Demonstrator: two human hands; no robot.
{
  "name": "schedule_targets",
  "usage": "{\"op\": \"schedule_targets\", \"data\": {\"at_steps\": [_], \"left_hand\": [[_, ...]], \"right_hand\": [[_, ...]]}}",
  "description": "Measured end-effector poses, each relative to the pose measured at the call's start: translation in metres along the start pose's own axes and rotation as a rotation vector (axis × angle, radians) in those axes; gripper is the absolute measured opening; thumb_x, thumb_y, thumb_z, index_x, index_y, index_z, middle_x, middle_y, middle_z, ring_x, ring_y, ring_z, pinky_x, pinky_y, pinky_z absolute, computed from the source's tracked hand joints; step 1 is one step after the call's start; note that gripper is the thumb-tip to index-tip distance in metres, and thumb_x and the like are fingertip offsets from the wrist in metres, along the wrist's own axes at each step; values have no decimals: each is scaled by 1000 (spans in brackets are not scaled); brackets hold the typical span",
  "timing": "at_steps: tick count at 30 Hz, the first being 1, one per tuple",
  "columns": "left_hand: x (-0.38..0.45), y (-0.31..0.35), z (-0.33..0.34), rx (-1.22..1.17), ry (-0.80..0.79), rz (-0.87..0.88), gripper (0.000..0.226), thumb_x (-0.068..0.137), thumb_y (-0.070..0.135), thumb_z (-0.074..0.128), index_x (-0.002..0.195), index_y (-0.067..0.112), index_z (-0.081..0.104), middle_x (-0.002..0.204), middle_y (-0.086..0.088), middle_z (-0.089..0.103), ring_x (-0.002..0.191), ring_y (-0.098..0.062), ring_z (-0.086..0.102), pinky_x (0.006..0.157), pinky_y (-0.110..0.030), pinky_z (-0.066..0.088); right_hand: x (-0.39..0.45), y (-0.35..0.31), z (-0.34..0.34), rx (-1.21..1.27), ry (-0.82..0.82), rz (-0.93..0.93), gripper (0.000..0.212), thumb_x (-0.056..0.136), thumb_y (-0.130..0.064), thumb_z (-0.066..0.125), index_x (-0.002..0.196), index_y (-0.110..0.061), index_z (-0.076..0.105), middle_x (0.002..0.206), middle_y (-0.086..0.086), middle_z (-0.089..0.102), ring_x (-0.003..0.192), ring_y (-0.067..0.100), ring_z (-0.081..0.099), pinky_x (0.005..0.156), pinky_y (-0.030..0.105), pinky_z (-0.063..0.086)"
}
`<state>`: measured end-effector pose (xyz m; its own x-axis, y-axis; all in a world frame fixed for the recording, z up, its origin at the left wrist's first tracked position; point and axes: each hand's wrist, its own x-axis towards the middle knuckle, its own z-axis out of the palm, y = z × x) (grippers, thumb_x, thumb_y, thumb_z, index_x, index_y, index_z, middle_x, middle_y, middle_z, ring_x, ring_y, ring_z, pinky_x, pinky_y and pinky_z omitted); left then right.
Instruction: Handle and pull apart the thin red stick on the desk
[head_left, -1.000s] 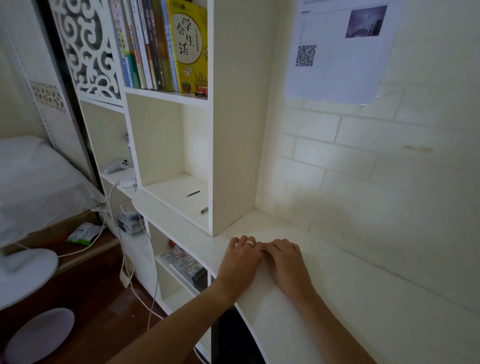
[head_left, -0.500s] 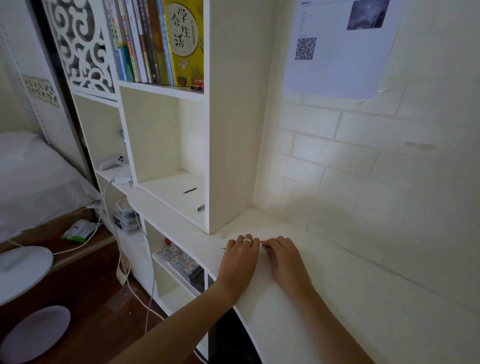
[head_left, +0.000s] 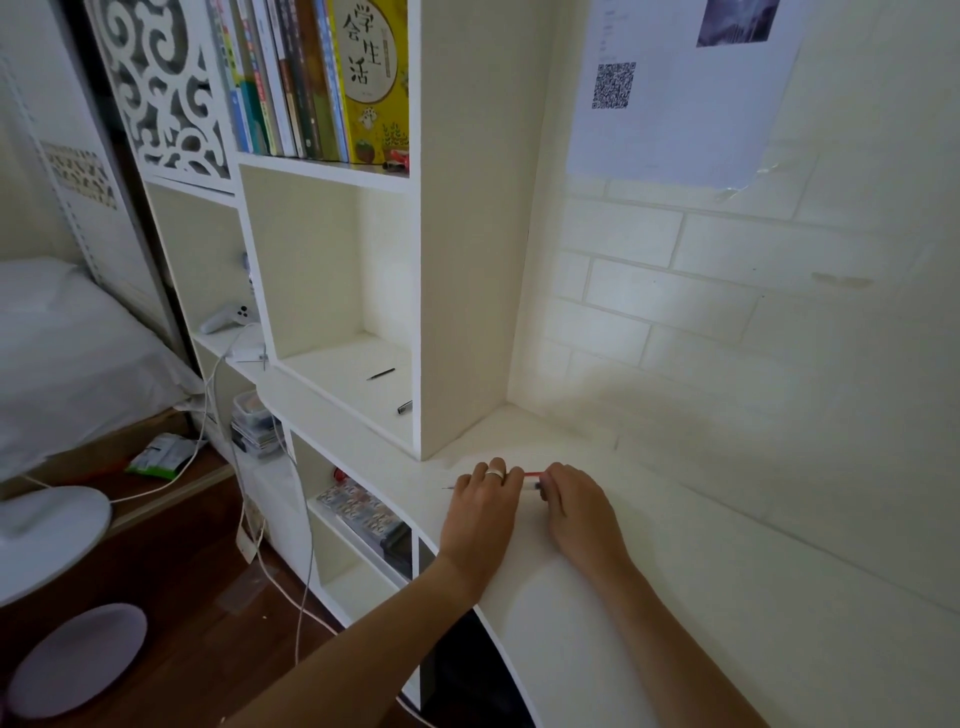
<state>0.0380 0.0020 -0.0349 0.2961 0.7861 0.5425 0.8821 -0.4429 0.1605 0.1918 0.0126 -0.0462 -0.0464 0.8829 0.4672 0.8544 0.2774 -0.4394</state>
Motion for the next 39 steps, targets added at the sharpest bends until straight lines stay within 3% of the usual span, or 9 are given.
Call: {"op": "schedule_targets", "data": {"at_steps": [6, 16, 20, 24, 28, 32, 39], "left_hand": [[-2, -4, 5, -12, -2, -9, 21, 77, 3, 74, 94, 13, 66, 88, -5, 66, 79, -22, 61, 71, -35, 55], [-2, -8, 8, -21, -4, -22, 20, 78, 5, 73, 93, 16, 65, 87, -4, 67, 78, -21, 61, 71, -35, 54], [-2, -6, 5, -31, -12, -31, 17, 79, 4, 72, 91, 15, 65, 85, -5, 66, 77, -22, 61, 69, -36, 54], [-3, -4, 4, -33, 16, 4, 20, 81, 5, 72, 96, 15, 63, 91, -5, 66, 80, -22, 59, 72, -36, 53], [-1, -3, 1, -16, 43, 13, 21, 81, 2, 68, 96, 14, 60, 90, -5, 64, 80, -24, 56, 70, -38, 50], [-1, -4, 2, -10, 36, 32, 19, 79, -2, 66, 90, 13, 62, 85, -5, 64, 75, -23, 56, 67, -37, 50], [0, -5, 7, -35, -3, 32, 21, 76, -8, 63, 80, 12, 65, 76, -5, 65, 71, -23, 55, 65, -35, 51]], "right_hand": [[-1, 0, 2, -48, 23, -71, 23, 102, -17, 43, 83, -18, 57, 78, -1, 60, 75, 19, 55, 65, 34, 48], [2, 1, 3, -54, 11, -126, 23, 101, -15, 42, 81, -16, 54, 77, -3, 53, 72, 20, 47, 65, 36, 44], [2, 0, 3, 18, -33, -36, 32, 103, -24, 35, 77, -17, 52, 75, -3, 55, 72, 18, 50, 65, 34, 43], [4, -4, -3, 208, -89, 173, 36, 102, -25, 42, 69, -21, 56, 67, -5, 60, 65, 11, 56, 60, 29, 40], [6, -6, -3, 264, -110, 257, 37, 101, -29, 43, 69, -22, 61, 74, 0, 69, 71, 15, 62, 67, 33, 46], [9, -5, -1, 223, -141, 246, 36, 103, -28, 41, 74, -20, 61, 78, 1, 69, 73, 16, 61, 62, 26, 40], [8, 0, 1, 117, -135, 138, 34, 104, -24, 38, 74, -21, 54, 74, 0, 62, 71, 19, 57, 68, 32, 40]]}}
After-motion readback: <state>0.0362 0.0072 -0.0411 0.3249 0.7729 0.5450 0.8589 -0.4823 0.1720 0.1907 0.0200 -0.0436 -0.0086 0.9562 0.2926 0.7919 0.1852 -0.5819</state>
